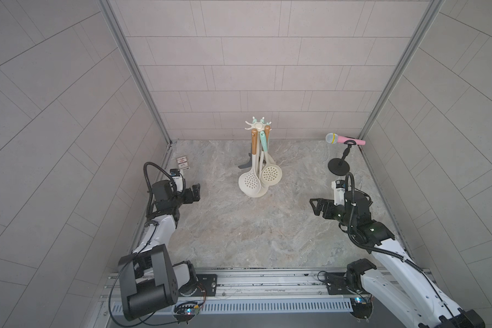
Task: Hang the skimmer on the kitchen utensil rack
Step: Reset both arms
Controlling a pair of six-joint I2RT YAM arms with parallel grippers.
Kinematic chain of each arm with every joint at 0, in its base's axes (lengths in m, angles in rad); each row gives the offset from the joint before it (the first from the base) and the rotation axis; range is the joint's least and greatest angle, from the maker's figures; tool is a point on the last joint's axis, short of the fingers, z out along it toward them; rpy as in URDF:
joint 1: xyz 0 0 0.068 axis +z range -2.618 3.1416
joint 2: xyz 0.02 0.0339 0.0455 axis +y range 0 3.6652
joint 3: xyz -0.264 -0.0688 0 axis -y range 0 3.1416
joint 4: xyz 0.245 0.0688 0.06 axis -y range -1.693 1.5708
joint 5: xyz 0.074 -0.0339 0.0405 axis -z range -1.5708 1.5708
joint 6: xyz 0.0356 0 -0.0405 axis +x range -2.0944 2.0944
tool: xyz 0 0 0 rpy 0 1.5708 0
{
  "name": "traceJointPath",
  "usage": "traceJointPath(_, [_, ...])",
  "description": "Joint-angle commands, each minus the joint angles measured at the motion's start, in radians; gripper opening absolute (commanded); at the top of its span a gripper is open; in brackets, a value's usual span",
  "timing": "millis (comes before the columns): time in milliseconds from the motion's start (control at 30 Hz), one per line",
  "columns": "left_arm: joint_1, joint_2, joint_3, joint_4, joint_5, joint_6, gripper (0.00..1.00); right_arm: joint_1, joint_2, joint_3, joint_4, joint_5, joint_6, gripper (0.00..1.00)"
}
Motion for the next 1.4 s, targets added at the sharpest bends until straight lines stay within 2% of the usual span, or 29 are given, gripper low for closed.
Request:
traceJointPath(0, [-0.001, -0.054, -0.052, 0.122, 0.008, 0.010, 1.00, -0.007, -0.005, 0.000, -0.016, 0.009, -0.035, 1.00])
traceJointPath(133, [-0.002, -0.082, -0.119, 0.245, 0.075, -0.015, 1.00, -0.017, 0.043, -0.004, 0.028, 0.000, -0.037, 1.00])
traceJointPath(200, [0.000, -0.092, -0.148, 0.307, 0.036, -0.039, 1.00, -0.024, 0.084, 0.014, 0.041, -0.023, -0.034, 0.99])
traceJointPath(367, [0.014, -0.185, -0.068, 0.092, -0.156, 0.036, 1.00, -0.026, 0.147, 0.078, 0.048, -0.068, -0.028, 1.00])
traceJointPath(433, [0.023, -0.228, -0.063, 0.049, -0.166, 0.077, 1.00, -0.028, 0.157, 0.085, 0.058, -0.063, -0.034, 1.00])
traceJointPath(500, [0.027, -0.241, -0.061, 0.016, -0.170, 0.066, 1.00, -0.031, 0.175, 0.083, 0.082, -0.063, -0.034, 1.00])
traceJointPath(567, [0.028, -0.239, -0.058, -0.017, -0.115, 0.057, 1.00, -0.032, 0.205, 0.083, 0.113, -0.069, -0.030, 1.00])
traceJointPath(633, [0.028, -0.239, -0.081, 0.016, -0.051, 0.037, 1.00, -0.035, 0.248, 0.095, 0.139, -0.085, -0.027, 1.00])
traceJointPath(733, [0.028, -0.222, -0.139, 0.191, -0.019, -0.017, 1.00, -0.044, 0.339, 0.155, 0.142, -0.136, -0.023, 1.00])
traceJointPath(800, [0.029, -0.223, -0.126, 0.173, -0.050, 0.001, 1.00, -0.045, 0.395, 0.198, 0.134, -0.169, -0.025, 1.00])
traceJointPath(900, [0.029, -0.246, -0.080, 0.042, -0.127, 0.078, 1.00, -0.045, 0.457, 0.245, 0.137, -0.196, -0.018, 1.00])
traceJointPath(1033, [0.035, -0.295, -0.101, -0.011, -0.147, 0.176, 1.00, -0.045, 0.478, 0.241, 0.189, -0.191, 0.003, 0.99])
traceJointPath(1167, [0.039, -0.345, -0.156, 0.008, -0.141, 0.183, 1.00, -0.045, 0.480, 0.242, 0.190, -0.187, -0.006, 1.00])
traceJointPath(1367, [0.039, -0.356, -0.204, 0.094, -0.167, 0.082, 1.00, -0.051, 0.460, 0.264, 0.109, -0.132, -0.095, 1.00])
